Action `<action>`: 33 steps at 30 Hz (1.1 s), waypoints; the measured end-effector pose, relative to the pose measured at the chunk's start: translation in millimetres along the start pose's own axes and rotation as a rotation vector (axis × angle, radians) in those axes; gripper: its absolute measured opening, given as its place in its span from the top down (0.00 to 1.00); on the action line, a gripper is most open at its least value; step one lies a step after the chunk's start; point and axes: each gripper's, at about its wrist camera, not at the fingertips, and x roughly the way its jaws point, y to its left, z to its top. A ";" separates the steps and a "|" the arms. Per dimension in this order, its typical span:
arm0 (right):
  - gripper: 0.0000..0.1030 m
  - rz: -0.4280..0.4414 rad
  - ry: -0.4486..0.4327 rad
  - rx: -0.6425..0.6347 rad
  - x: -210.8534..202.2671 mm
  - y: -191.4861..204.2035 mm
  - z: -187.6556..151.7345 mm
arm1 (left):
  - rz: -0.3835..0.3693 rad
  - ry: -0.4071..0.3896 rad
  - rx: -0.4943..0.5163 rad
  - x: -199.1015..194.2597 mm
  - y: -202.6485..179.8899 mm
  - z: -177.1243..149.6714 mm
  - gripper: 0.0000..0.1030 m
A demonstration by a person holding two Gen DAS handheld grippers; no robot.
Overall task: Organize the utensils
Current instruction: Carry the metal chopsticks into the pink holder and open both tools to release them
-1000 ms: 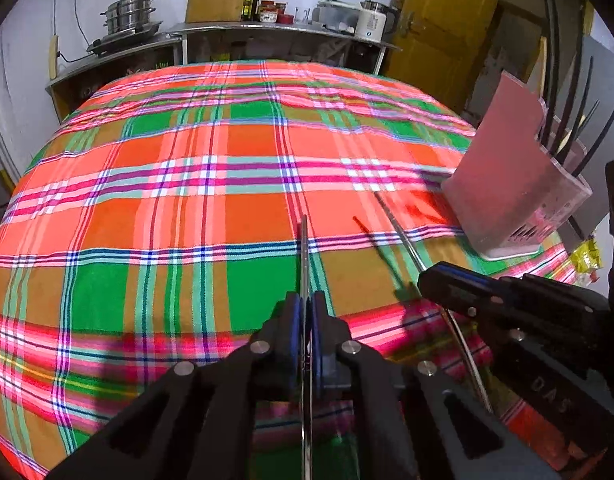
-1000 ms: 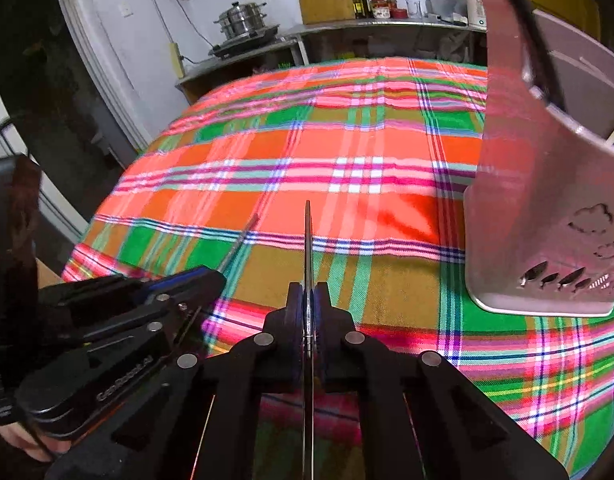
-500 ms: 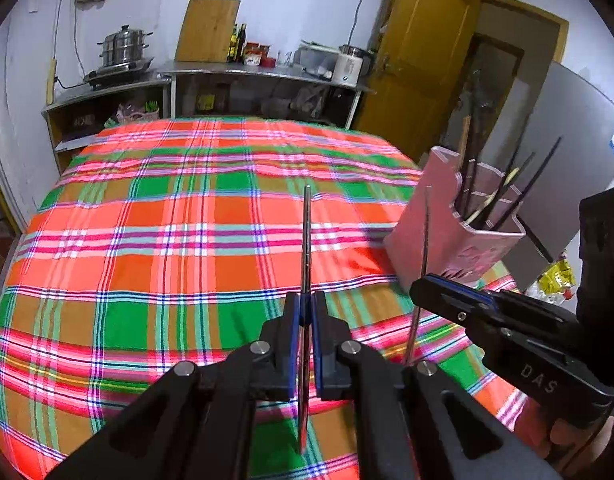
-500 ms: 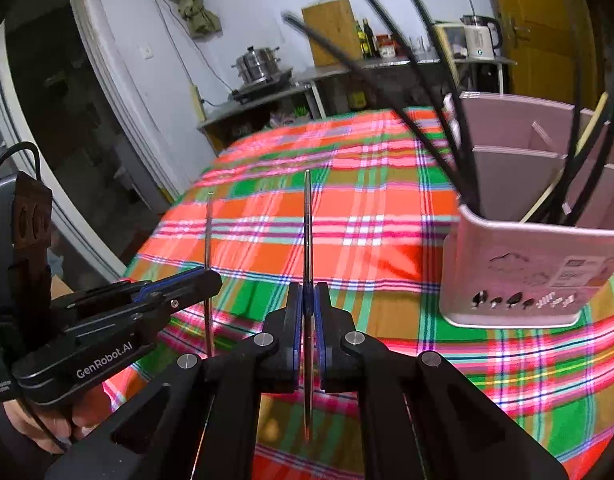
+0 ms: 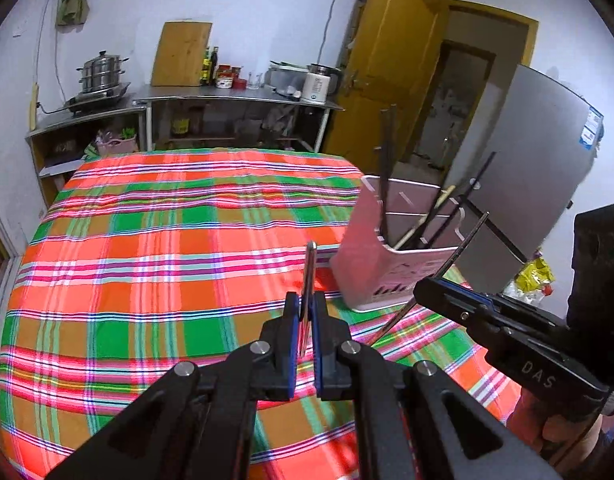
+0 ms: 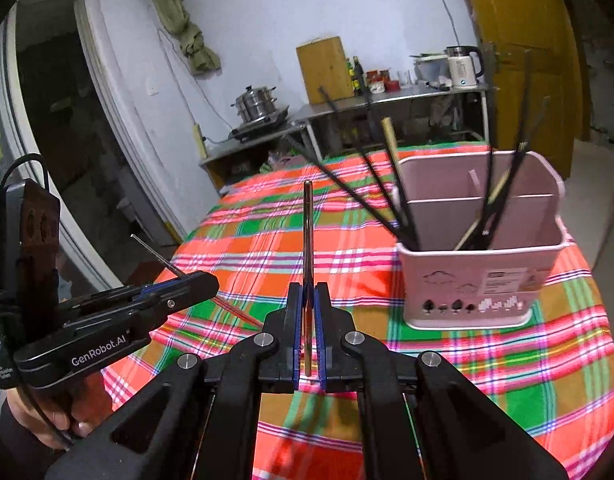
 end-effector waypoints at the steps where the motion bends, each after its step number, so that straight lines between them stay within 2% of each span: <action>1: 0.94 -0.004 -0.005 0.003 -3.0 -1.4 0.0 | -0.006 0.001 0.003 0.2 -4.0 0.7 0.94; 15: 0.94 -0.075 -0.062 0.072 -37.1 -35.4 0.4 | -0.088 0.022 0.064 13.7 -54.2 17.4 0.94; 25: 0.94 -0.110 -0.137 0.088 -62.4 -59.6 25.9 | -0.140 -0.024 0.092 18.5 -83.4 57.7 0.94; 33: 0.94 -0.125 -0.199 0.090 -72.9 -70.0 54.4 | -0.154 -0.073 0.110 19.1 -98.0 92.8 0.94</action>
